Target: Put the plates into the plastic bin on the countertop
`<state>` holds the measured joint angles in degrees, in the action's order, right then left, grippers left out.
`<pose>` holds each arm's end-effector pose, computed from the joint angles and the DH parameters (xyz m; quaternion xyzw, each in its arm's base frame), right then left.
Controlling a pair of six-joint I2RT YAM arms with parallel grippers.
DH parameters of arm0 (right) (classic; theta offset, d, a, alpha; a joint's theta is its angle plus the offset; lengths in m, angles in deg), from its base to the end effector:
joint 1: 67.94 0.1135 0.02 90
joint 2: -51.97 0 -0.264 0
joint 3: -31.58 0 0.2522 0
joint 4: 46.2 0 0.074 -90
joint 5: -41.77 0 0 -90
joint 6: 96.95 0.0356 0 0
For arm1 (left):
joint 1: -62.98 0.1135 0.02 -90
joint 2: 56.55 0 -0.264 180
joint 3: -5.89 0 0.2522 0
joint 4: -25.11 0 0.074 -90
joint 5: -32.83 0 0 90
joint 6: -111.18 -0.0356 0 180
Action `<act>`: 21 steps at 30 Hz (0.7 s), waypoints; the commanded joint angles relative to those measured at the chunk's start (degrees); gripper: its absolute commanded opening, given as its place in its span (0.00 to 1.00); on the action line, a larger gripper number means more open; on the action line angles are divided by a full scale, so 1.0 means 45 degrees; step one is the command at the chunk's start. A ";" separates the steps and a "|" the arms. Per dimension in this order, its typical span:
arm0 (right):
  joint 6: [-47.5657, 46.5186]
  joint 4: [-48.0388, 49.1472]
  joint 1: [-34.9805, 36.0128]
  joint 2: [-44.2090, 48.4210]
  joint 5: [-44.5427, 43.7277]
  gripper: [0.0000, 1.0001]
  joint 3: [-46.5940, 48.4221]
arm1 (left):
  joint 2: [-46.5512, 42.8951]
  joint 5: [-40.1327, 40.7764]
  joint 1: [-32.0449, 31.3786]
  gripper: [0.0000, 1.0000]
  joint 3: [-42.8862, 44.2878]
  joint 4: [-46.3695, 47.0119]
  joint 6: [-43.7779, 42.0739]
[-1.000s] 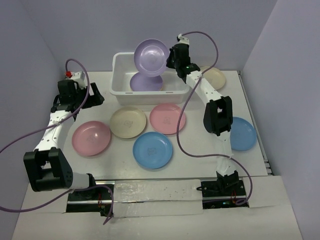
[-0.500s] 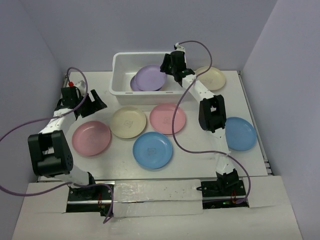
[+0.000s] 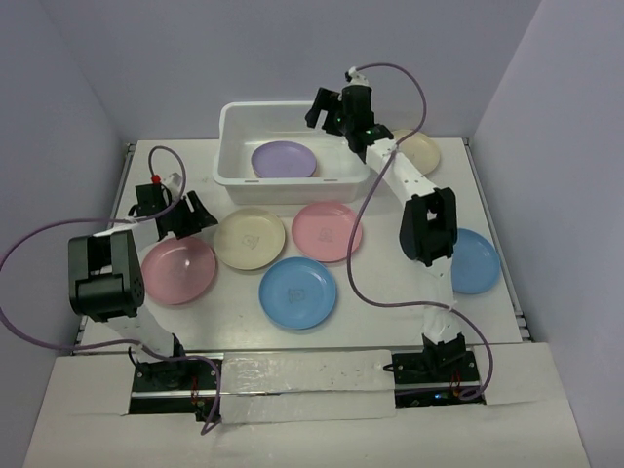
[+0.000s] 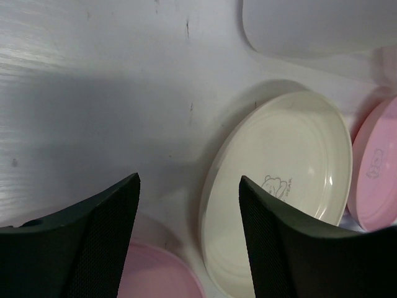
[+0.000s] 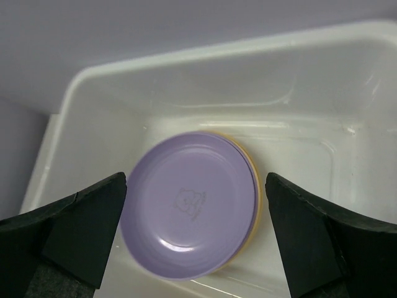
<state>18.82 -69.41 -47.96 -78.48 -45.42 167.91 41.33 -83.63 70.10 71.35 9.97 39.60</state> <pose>0.5132 0.1885 0.3076 0.0262 0.8050 0.2484 0.5381 0.3399 0.0265 0.1617 -0.1198 0.9033 -0.2470 0.3296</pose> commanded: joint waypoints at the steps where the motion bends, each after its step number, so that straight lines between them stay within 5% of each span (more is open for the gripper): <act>1: -0.0579 0.0530 -0.0345 0.2521 0.0415 1.00 -0.0637 | 0.0656 -0.0480 -0.0330 0.69 0.0576 0.0782 -0.0615; 21: -0.1225 -0.0601 -0.2215 0.4307 0.0841 1.00 -0.1502 | 0.1673 -0.0321 -0.0957 0.23 0.1335 -0.0786 -0.1443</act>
<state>14.47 -72.32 -57.24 -63.31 -42.09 160.81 49.23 -85.66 66.62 76.16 8.68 34.83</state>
